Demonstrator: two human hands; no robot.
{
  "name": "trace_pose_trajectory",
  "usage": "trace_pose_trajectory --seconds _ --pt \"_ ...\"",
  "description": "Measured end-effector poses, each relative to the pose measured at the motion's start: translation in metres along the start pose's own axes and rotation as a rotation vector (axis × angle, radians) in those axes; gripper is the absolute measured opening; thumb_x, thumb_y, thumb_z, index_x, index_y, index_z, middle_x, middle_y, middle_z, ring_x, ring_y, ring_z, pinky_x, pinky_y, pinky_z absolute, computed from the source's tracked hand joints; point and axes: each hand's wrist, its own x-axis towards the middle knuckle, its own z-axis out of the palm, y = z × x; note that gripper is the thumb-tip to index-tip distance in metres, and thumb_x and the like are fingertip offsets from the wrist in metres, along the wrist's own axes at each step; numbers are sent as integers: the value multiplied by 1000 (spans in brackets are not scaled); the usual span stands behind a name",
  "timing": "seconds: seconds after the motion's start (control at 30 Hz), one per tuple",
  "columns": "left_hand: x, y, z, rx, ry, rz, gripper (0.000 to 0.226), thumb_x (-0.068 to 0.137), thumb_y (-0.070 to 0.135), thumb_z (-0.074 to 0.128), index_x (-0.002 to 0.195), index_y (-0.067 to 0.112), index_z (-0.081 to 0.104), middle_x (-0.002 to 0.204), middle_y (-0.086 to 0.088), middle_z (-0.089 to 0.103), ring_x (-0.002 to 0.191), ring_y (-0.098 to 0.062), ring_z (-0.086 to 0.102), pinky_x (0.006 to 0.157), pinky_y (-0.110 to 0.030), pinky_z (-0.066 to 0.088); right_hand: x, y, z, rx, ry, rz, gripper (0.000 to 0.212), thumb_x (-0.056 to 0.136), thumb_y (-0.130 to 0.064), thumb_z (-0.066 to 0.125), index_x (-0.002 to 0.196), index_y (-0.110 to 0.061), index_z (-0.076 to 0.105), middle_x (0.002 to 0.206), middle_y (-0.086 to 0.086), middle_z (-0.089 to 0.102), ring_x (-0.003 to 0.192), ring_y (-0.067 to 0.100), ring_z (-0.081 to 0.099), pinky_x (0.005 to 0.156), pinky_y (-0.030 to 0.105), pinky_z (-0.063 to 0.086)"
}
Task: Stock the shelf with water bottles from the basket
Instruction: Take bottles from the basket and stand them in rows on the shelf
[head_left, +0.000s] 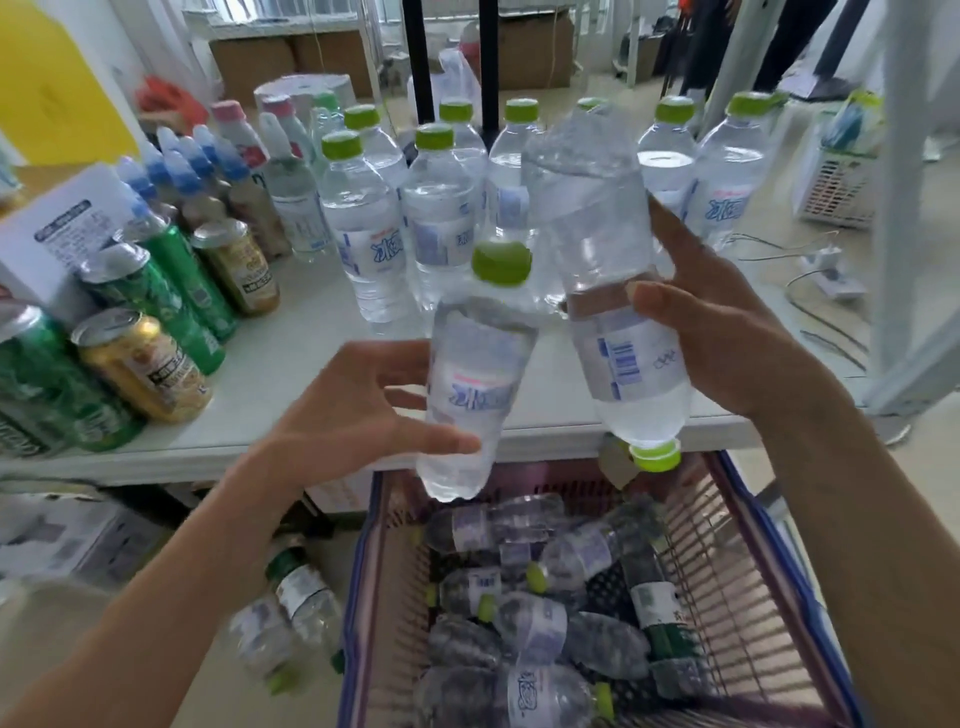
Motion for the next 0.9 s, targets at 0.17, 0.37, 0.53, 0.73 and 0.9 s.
trace_pose_trajectory --seconds 0.17,0.37,0.53,0.73,0.9 --pt "33 6 19 -115 221 -1 52 60 6 95 105 23 77 100 9 80 100 -8 74 85 -19 58 -4 2 -1 -48 51 -67 76 97 -18 50 160 -44 17 127 11 72 108 32 72 93 46 58" --pt "60 -2 41 -154 349 -30 61 63 2 93 120 12 72 109 11 77 106 1 70 96 -17 54 -3 15 -1 127 125 38 48 104 -24 45 151 -28 47 113 28 72 89 43 72 76 51 60" --pt "66 -9 48 -171 386 -37 61 68 3 91 125 11 69 113 11 76 104 1 71 93 -14 53 9 21 3 83 225 280 45 100 -51 57 139 -29 61 142 16 60 112 36 71 96 52 55" --pt "69 -14 52 -182 427 -47 59 74 9 89 128 14 66 119 10 74 109 -3 70 104 -30 53 7 38 -8 432 246 228 29 101 -29 52 119 -17 71 130 27 66 89 44 74 76 48 62" --pt "68 -15 60 -154 423 -20 61 78 13 87 133 15 62 126 8 71 116 -2 66 109 -28 47 11 34 2 527 254 265 46 104 -31 31 123 1 56 98 34 73 81 43 77 62 35 64"
